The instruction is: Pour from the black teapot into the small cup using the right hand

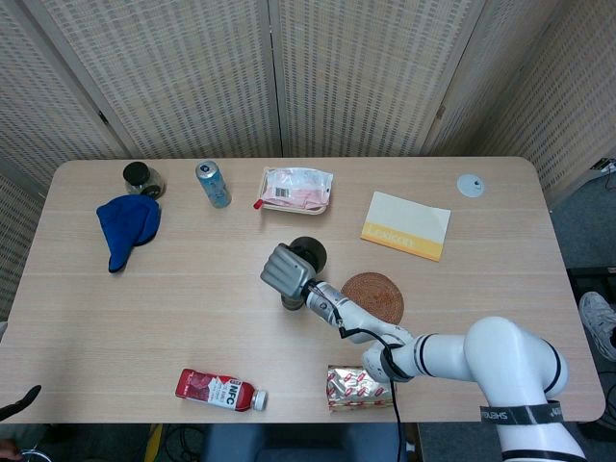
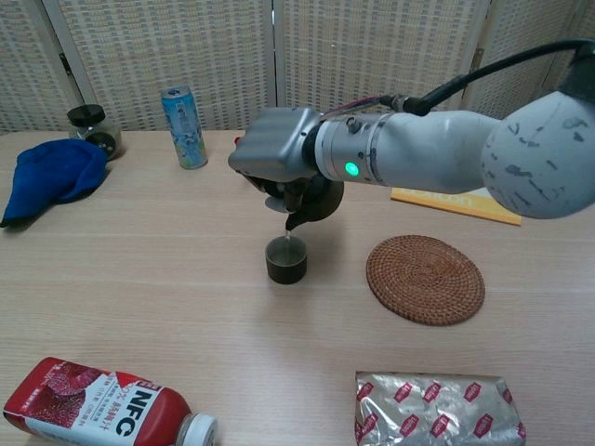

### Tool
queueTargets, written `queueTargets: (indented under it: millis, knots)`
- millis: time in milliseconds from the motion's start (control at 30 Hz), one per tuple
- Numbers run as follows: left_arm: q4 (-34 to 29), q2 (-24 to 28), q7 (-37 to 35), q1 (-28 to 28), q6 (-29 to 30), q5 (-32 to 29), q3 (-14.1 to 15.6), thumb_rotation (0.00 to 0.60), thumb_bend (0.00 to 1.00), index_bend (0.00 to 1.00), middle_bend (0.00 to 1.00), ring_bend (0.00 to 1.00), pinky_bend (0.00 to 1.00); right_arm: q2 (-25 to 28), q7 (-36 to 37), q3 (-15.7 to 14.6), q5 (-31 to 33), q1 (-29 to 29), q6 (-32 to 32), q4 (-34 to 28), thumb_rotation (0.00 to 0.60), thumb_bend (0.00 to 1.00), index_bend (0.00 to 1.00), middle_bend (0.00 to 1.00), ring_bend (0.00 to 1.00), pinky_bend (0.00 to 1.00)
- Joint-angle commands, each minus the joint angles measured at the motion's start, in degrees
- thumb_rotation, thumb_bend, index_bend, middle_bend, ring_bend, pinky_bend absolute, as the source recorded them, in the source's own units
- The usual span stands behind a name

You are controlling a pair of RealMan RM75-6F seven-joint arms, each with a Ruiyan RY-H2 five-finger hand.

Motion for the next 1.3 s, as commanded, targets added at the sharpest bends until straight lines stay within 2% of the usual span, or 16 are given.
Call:
queueTargets:
  millis: [33,500,700,867,1067,1300]
  knots:
    - [0.03,0.03,-0.03,0.02,0.0,-0.01,0.0,0.6,0.13,0.0,0.0,0.0,0.0,-0.1,0.94,0.31,0.43,-0.37,-0.02,0.13,0.6,0.54,0.97,1.0,0.93,0.58]
    - [-0.26,0.28,0.05,0.02,0.11,0.26,-0.03,0.6,0.13,0.0,0.0,0.0,0.0,1.6,10.94,3.17,1.77,-3.34,-0.64,-1.55,0.6,0.53,0.97,1.0,0.93,0.58]
    - [-0.63,0.64,0.13,0.04,0.22,0.42,-0.02,0.6,0.13,0.0,0.0,0.0,0.0,5.61,19.53,5.64,1.37,-6.46,-0.58,-5.5,0.6,0.53,0.97,1.0,0.93,0.58]
    - [-1.14,1.0,0.39,-0.08,0.22,0.74,0.01,0.6,0.13,0.0,0.0,0.0,0.0,10.95,28.51,7.18,-0.65,-10.71,0.01,-10.67,0.6,0.51,0.97,0.99,0.92,0.58]
    - [-1.77,1.08,0.76,-0.18,0.03,1.06,0.23,0.6,0.13,0.0,0.0,0.0,0.0,17.09,37.34,6.21,-4.99,-16.39,0.54,-15.0,0.6,0.49,0.97,0.97,0.89,0.58]
    - [-2.77,1.23,1.74,-0.37,-0.09,1.63,0.45,0.6,0.13,0.0,0.0,0.0,0.0,20.15,45.89,3.86,-10.85,-22.12,1.52,-15.26,0.6,0.48,0.97,0.96,0.88,0.58]
